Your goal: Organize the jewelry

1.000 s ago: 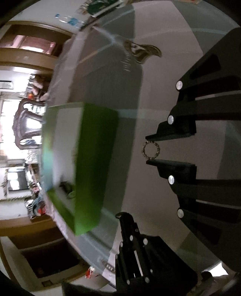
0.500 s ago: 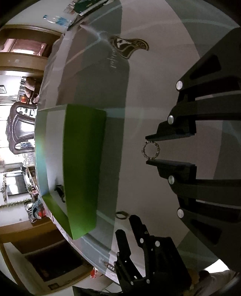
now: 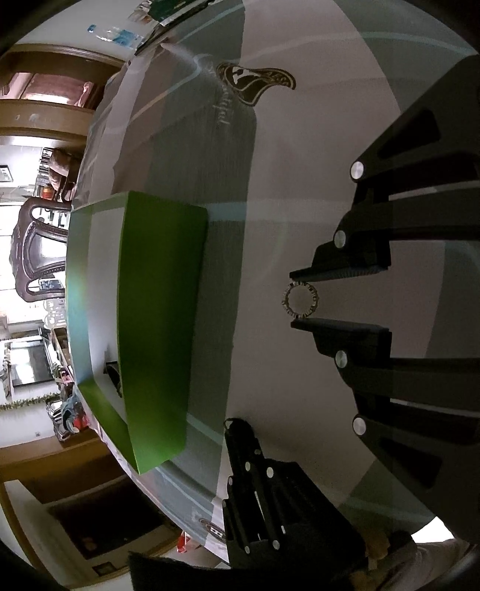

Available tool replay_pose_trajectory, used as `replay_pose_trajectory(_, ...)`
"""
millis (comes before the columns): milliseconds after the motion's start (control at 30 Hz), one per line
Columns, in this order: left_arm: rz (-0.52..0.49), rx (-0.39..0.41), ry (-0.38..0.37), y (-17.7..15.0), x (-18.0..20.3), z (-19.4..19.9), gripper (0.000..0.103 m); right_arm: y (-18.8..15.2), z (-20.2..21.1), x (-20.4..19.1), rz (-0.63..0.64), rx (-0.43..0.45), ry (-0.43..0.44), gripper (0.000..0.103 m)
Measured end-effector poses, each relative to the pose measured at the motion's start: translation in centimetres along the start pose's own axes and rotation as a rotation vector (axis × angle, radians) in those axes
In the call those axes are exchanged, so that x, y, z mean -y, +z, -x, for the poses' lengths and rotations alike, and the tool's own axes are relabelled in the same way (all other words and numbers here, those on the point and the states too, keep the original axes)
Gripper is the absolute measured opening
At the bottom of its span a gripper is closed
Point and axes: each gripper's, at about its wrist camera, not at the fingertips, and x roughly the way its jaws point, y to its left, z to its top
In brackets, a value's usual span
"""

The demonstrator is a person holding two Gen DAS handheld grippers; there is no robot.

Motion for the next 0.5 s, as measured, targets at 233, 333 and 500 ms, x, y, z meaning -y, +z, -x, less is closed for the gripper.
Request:
replay_pose_trajectory(233,0.027,0.078,0.002,2.1,-1.6,3.6,0.006,2.8,2.1,-1.1,0.039,0.063,-0.015,0.020)
replay_pose_trajectory(333,0.058,0.125,0.020,5.2,-3.1,5.1,0.006,6.4,3.9,-2.1,0.081,0.155,-0.027,0.020)
replay_pose_trajectory(500,0.119,0.157,0.054,10.5,-5.5,4.7,0.006,12.5,2.7,-2.4,0.053,0.228,-0.043,0.020)
